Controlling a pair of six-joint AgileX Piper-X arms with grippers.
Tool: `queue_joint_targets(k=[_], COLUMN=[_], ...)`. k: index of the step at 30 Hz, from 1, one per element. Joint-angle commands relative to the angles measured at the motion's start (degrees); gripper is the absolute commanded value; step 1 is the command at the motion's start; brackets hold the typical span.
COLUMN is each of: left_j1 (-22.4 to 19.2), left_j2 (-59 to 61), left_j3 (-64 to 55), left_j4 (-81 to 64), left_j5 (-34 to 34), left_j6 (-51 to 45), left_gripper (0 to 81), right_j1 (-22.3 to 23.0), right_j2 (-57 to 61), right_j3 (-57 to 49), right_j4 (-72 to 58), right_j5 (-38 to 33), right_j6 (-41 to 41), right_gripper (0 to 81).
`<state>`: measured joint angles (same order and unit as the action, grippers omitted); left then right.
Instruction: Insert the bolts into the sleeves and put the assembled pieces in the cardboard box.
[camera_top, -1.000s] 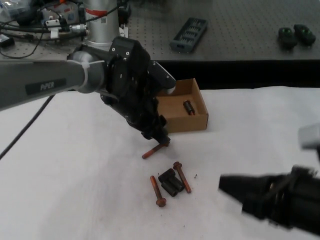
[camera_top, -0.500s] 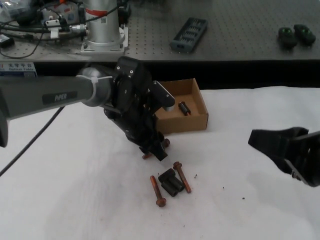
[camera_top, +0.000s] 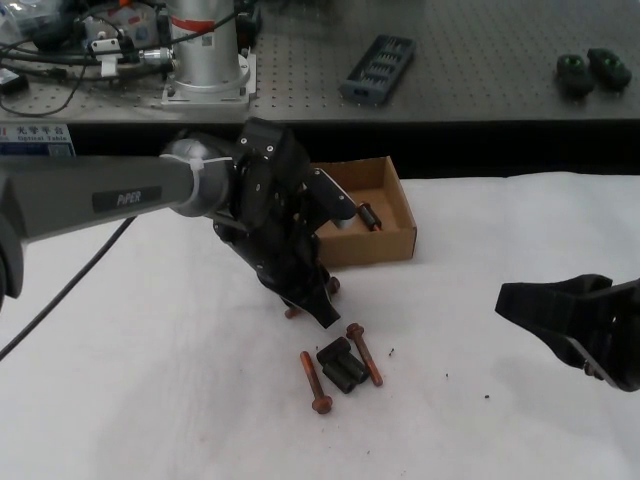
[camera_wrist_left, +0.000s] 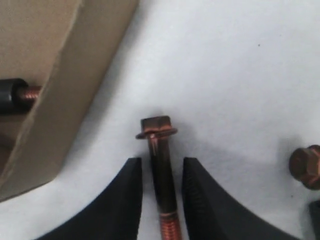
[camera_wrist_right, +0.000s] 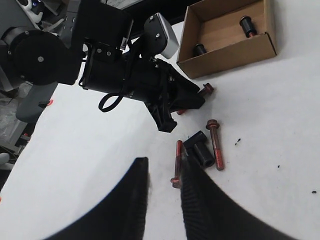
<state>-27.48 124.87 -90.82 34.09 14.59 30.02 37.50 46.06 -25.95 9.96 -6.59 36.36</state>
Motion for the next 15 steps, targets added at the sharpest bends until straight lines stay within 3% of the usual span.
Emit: queue_joint_targets(k=[1,15], left_j1=[-0.43,-1.06], left_j2=[0.25,0.25], left_j3=[-0.48,-0.48], left_j4=[2.19,6.56], left_j5=[-0.01,-4.25], left_j6=[0.64,2.00], left_gripper=[18.8,18.4], right_j1=[-0.37,-0.37], right_j2=[-0.44,-0.44], right_j3=[-0.45,-0.45], right_j4=[-0.04,-0.04], right_j5=[-0.59,-0.82], right_j6=[-0.17,-0.17], right_gripper=[18.7,18.7])
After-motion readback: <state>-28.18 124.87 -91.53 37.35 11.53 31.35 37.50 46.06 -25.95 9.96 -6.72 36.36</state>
